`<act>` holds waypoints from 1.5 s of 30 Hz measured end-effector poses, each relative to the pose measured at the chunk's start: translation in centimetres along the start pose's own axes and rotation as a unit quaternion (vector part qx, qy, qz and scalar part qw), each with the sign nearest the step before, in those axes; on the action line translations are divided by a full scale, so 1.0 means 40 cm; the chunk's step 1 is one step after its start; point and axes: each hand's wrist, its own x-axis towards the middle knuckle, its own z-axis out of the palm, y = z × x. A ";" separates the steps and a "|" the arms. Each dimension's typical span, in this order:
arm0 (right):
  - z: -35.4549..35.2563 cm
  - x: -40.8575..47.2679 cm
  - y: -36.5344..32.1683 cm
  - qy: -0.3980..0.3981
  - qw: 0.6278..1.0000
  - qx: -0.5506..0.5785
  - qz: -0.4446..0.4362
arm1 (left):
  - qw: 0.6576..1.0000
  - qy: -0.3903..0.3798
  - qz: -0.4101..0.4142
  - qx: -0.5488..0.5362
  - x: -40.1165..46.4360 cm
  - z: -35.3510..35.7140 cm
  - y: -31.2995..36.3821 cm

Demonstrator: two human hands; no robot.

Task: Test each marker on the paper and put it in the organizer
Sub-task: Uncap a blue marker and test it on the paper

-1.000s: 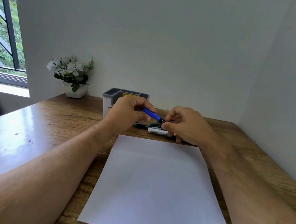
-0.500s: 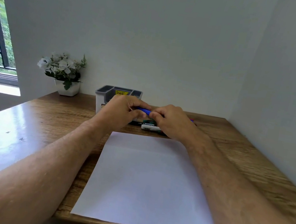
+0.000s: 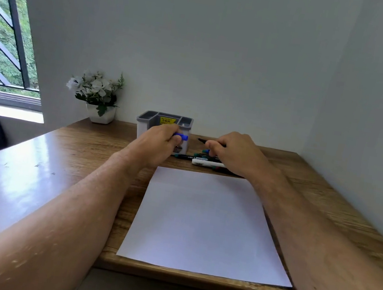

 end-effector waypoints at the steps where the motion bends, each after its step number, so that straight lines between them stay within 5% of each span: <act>1: -0.005 0.000 -0.010 -0.018 1.000 0.002 0.018 | 1.000 -0.011 -0.016 -0.014 -0.002 -0.004 0.000; 12: 0.046 -0.038 -0.113 -0.181 0.979 0.031 0.088 | 0.989 -0.116 -0.095 0.003 -0.012 -0.004 -0.011; 20: 0.059 -0.012 -0.094 -0.159 0.981 0.046 0.106 | 0.978 -0.156 -0.138 0.017 -0.003 -0.013 -0.021; 24: 0.063 0.014 -0.112 -0.069 0.984 0.129 0.105 | 0.977 -0.141 -0.163 0.001 0.004 -0.019 -0.040; 31: 0.111 0.012 -0.171 0.015 0.909 0.399 0.122 | 0.972 -0.118 -0.204 -0.011 0.011 -0.033 -0.070; 36: 0.144 -0.009 -0.169 -0.027 0.826 0.540 0.160 | 0.969 -0.145 -0.199 0.008 0.014 -0.035 -0.076; 41: 0.165 -0.005 -0.161 -0.021 0.856 0.490 0.162 | 0.969 -0.164 -0.185 0.019 0.020 -0.026 -0.067; 45: 0.162 -0.009 -0.160 0.008 0.844 0.505 0.181 | 0.971 -0.164 -0.165 0.053 0.021 -0.027 -0.066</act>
